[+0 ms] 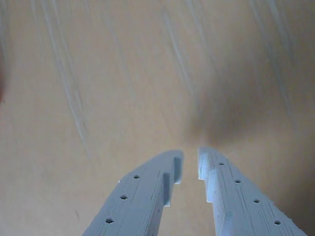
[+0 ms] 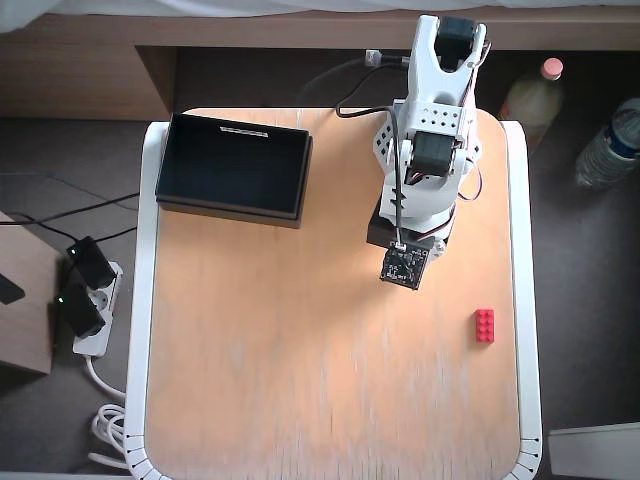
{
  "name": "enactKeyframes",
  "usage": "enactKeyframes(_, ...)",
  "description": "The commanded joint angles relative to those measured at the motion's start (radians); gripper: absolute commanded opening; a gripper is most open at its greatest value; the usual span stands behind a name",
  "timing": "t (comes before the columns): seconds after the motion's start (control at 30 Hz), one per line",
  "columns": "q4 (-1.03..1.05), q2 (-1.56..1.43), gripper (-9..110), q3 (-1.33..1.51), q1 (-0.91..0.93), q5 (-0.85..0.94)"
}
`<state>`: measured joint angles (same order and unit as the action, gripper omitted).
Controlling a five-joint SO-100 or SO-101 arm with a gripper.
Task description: Grasp a lego block and put it in the bin.
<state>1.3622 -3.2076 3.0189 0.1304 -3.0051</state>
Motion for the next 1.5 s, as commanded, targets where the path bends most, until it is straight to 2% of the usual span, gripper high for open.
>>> enactKeyframes(0.0,0.017,-0.089,0,0.155,0.009,0.008)
enactKeyframes(1.47,0.017,-0.087,0,0.155,0.009,-0.028)
